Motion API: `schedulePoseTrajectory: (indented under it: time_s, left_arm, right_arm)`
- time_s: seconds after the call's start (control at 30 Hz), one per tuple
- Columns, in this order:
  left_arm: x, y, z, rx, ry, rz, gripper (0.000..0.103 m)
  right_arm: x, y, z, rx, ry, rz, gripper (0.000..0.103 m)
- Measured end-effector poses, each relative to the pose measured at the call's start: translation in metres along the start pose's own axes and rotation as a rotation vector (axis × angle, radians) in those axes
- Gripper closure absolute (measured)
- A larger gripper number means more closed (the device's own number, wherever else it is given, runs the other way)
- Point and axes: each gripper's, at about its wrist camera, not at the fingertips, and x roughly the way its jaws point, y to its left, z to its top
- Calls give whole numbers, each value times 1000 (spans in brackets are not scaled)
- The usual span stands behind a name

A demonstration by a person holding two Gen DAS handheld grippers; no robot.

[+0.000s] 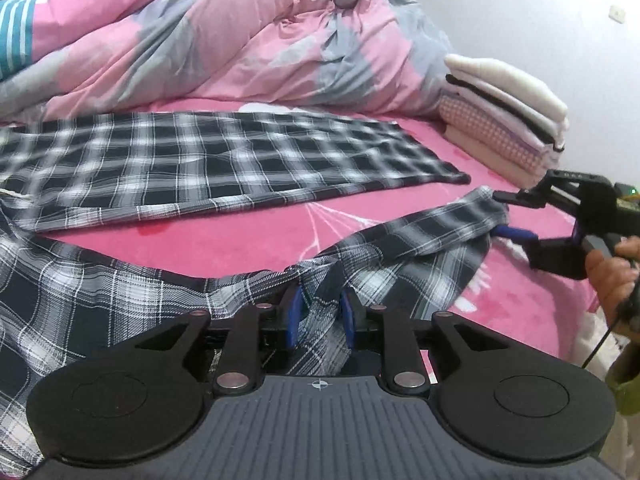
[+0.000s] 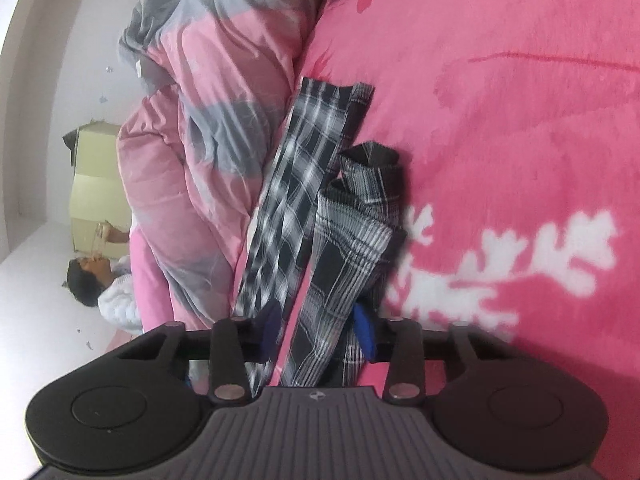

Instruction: Fold clothes

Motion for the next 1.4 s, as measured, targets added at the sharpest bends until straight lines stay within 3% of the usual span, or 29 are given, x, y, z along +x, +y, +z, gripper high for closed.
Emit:
schedulePoseTrajectory:
  time_s: [0.23,0.4,0.5,0.6,0.73,0.87,0.93,1.03,1.17,1.3,1.4]
  left_arm:
    - [-1,-12,-5,93,-8,-3,82]
    - [-2,-25,-9,170,-27,7,82]
    - [-2,-28,-11,181,-39,20,84]
    - [-7,-27,-7,163,-62,31,95]
    - [-35,-25,11,114,-173,21,99]
    - [-75,-37,19,110,-279,-33,100]
    - [-89,-42,16,132,-287,-81,100]
    - [-95,-53,0,175,-239,-135,100]
    - [-87,-65,-29,228,-127,-183,101]
    - [-64,-71,-58,232,-4,-195,103]
    - [-57,-73,-69,219,53,-207,103]
  right_arm:
    - [5,-5,7,24,-36,2,71]
    - [15,-1,18,8,-42,-15,97]
    - [16,12,21,-30,-49,4,99]
    - [14,36,23,-82,-52,36,100]
    - [3,86,31,-168,-65,129,100]
    - [-46,138,27,-293,-140,239,100]
    - [-78,143,19,-337,-176,252,100]
    - [-124,123,1,-353,-226,217,101]
    - [-168,58,-27,-253,-264,81,101]
    - [-179,-24,-45,-63,-254,-70,101]
    - [-178,-54,-51,32,-234,-91,101]
